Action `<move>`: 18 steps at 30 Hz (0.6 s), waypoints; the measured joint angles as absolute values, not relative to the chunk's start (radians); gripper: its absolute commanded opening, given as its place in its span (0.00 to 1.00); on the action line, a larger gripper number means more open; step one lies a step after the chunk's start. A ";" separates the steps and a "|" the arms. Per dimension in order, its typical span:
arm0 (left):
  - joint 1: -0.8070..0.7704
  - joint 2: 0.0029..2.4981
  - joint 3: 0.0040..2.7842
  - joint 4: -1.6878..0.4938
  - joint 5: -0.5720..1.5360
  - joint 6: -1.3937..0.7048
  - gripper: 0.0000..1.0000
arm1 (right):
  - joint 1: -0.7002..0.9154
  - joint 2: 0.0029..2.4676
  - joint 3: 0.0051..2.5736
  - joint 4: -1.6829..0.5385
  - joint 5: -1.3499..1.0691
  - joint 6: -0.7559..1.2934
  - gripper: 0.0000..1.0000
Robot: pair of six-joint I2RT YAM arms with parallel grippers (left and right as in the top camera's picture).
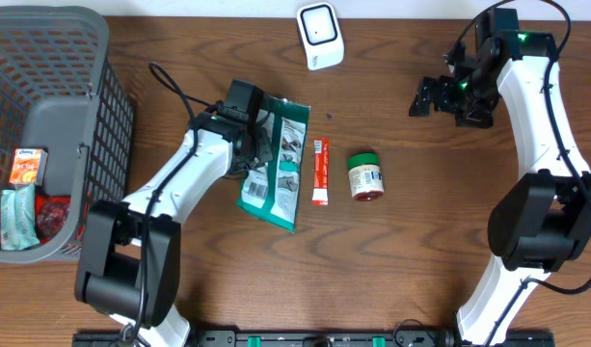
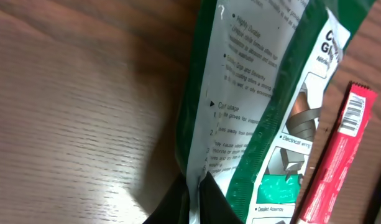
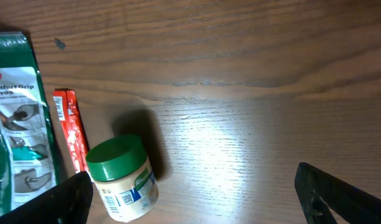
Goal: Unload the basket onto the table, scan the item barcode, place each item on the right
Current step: 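Lift the green glove pack out and carry it to the table, then lower the glove pack beside the red stick and adjust it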
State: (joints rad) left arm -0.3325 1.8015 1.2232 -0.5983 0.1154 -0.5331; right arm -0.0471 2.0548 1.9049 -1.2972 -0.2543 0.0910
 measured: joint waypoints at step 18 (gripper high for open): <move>-0.391 1.805 1.221 -0.604 0.151 -0.674 0.07 | -0.047 2.055 1.905 -1.297 -0.254 0.091 0.99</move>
